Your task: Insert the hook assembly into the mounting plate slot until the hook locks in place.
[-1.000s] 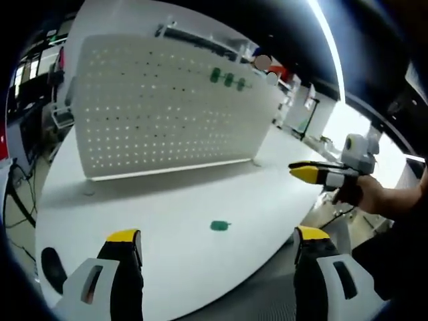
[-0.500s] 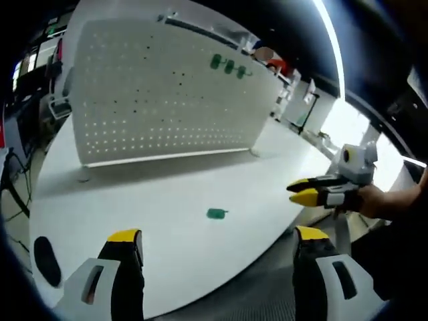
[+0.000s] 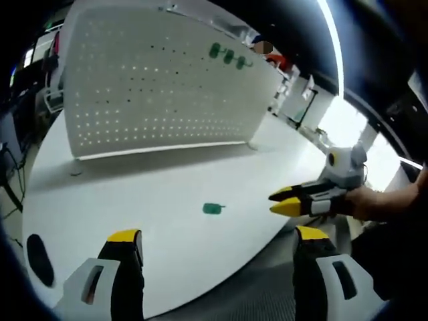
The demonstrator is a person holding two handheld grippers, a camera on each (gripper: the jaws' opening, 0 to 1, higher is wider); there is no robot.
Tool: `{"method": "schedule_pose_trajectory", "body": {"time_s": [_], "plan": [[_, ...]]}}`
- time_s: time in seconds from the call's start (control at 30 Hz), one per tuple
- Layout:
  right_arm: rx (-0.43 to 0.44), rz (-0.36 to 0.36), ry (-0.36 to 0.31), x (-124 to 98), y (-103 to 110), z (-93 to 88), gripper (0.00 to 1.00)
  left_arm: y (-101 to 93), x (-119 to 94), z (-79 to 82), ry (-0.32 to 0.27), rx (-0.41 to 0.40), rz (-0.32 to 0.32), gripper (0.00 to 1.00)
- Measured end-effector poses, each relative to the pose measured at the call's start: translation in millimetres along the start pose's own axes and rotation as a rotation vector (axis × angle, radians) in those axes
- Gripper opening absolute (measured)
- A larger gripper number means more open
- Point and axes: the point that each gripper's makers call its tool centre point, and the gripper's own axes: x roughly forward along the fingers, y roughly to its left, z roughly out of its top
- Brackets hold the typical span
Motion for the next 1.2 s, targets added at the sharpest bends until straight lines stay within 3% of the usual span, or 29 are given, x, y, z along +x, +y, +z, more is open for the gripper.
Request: {"method": "schedule_pose_trajectory", "body": {"time_s": [0.27,0.8,1.03,1.2], "plan": [[0.071,0.026,0.048,32,0,-11.8,0.23,8.4,1,3.0,-0.003,-0.024,0.002,0.94],[0.219,0.000,0.116,91,-13,-31.5,0.22,22.9,9,5.3,0.007,-0.053,0.010,0.92],[0.170,-0.010,0.147,103,-18,-31.5,0.22,25.3,13,5.6,0.011,-0.066,0.009,0.92],[0.184,-0.010,0.156,111,-22,-31.7,0.22,27.1,14,5.8,0.013,-0.071,0.011,0.92]]}}
